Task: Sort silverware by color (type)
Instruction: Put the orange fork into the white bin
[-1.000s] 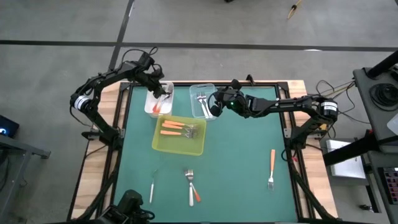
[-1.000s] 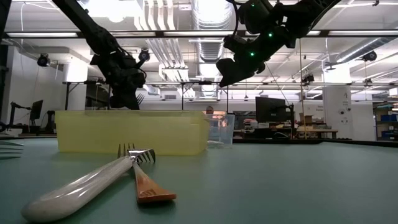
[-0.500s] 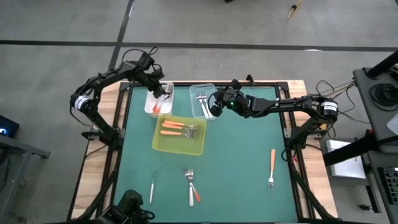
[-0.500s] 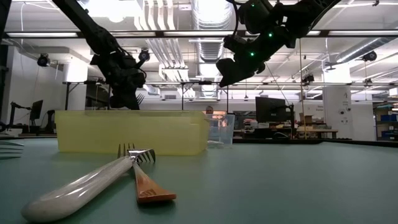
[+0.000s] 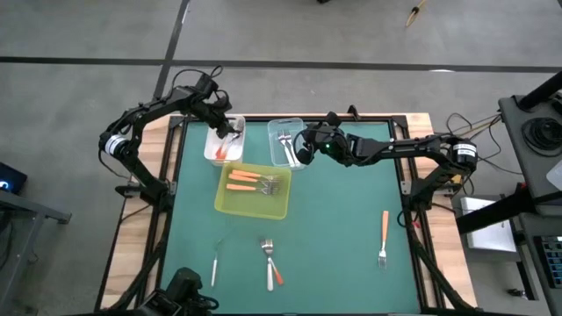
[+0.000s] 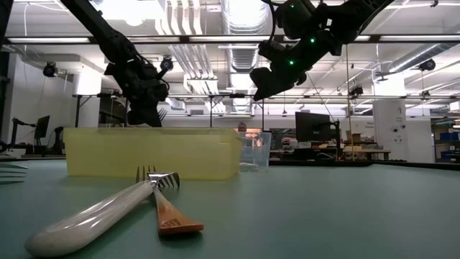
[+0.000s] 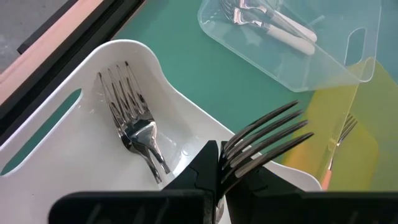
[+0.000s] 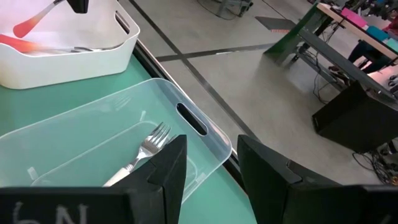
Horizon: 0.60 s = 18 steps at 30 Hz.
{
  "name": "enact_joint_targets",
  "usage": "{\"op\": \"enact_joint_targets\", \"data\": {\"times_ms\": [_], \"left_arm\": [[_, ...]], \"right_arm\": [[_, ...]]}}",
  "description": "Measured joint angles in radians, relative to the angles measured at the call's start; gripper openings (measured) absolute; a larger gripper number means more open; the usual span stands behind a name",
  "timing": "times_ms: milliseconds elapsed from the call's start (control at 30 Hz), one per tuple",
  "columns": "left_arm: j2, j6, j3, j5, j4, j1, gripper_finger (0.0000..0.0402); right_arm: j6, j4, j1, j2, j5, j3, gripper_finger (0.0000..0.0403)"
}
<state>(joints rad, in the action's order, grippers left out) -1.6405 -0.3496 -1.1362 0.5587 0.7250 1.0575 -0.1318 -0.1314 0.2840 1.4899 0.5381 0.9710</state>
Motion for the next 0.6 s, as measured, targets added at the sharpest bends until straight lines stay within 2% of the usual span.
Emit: {"op": "enact_joint_targets", "data": {"times_ms": [300, 600], "left_arm": [[0.0, 0.022, 0.0, -0.001, -0.009, 0.0, 0.0003], [0.0, 0.029, 0.0, -0.002, -0.025, 0.0, 0.0056]], "right_arm": [[-0.001, 0.0, 0.0, 0.0, 0.0, 0.0, 0.0134], [0.0, 0.0, 0.0, 0.0, 0.0, 0.0, 0.0134]]}}
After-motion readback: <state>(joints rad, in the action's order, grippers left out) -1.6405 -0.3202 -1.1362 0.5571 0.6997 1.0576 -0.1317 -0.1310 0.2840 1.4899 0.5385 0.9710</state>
